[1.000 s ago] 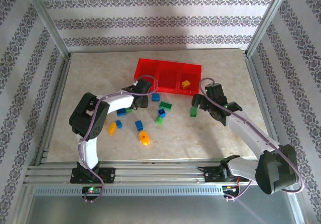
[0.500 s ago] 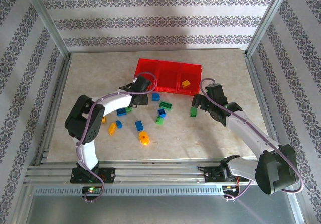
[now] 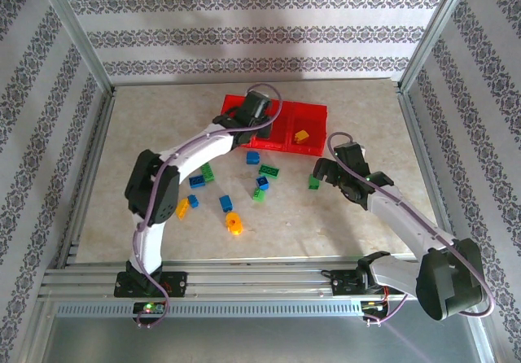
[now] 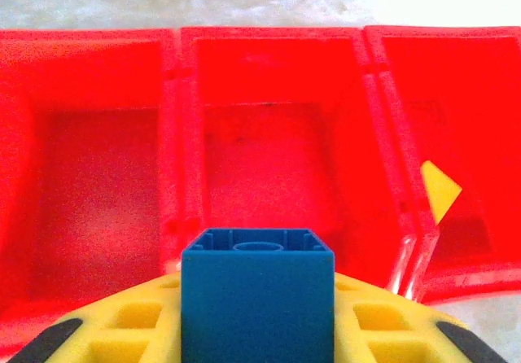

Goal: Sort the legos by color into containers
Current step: Place the lego in the container.

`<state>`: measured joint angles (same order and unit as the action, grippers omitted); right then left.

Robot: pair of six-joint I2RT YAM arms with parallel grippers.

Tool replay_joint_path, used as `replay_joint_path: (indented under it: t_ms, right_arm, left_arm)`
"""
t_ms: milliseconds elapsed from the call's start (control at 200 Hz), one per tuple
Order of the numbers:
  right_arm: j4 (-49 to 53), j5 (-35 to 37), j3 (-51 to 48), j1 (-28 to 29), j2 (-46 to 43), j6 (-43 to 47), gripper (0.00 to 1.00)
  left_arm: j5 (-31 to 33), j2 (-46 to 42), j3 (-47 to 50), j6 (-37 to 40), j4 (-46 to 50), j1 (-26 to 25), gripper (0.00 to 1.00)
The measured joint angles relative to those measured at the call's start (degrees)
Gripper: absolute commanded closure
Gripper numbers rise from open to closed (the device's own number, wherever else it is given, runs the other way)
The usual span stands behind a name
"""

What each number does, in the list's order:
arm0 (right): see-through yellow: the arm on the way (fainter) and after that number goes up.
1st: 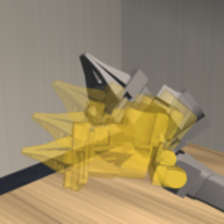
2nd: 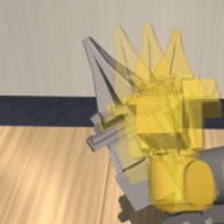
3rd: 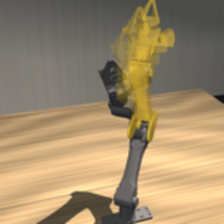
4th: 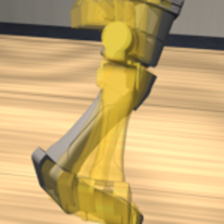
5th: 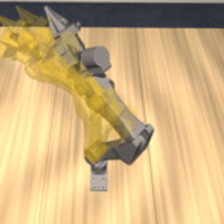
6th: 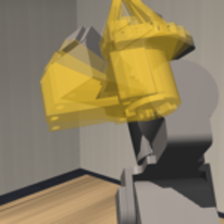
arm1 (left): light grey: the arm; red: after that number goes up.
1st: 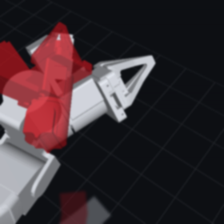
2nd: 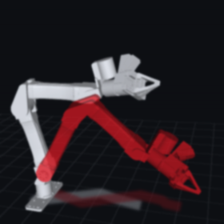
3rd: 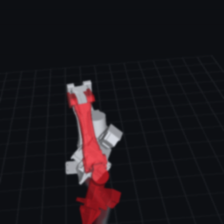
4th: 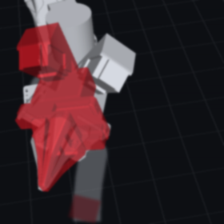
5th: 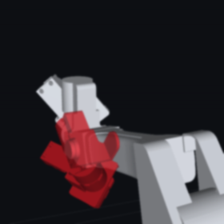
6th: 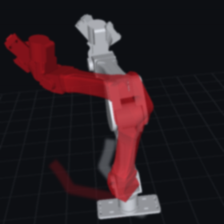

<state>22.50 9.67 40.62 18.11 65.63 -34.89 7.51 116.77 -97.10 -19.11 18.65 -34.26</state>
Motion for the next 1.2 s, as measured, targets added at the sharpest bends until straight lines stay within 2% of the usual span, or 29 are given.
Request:
replay_joint_path:
  t_ms: [245, 455, 690, 889, 994, 1199]
  right_arm:
    - [0.0, 0.0, -0.1, 0.0, -1.1, -0.8, 0.02]
    - [0.0, 0.0, -0.7, 0.0, -1.3, -0.8, 0.02]
    - [0.0, 0.0, -0.8, 0.0, -1.6, -0.8, 0.02]
    - [0.0, 0.2, -0.8, 0.0, -1.9, -0.8, 0.02]
    - [0.0, 0.2, -0.8, 0.0, -1.8, -0.8, 0.02]
    - [0.0, 0.2, -0.8, 0.0, -1.8, -1.0, 0.02]
  left_arm:
    - [0.5, 11.9, -12.2, 2.7, 4.0, -1.6, 0.74]
    - [0.6, 16.0, -16.6, 3.6, 6.7, -1.6, 0.61]
    - [0.5, 16.2, -16.9, 3.5, 7.6, -1.6, 0.51]
    - [0.4, 16.2, -16.9, 3.5, 8.0, -1.6, 0.51]
    - [0.4, 15.8, -16.5, 3.5, 7.8, -1.7, 0.48]
    - [0.6, 7.1, -5.3, 2.9, 5.7, -2.3, 0.41]
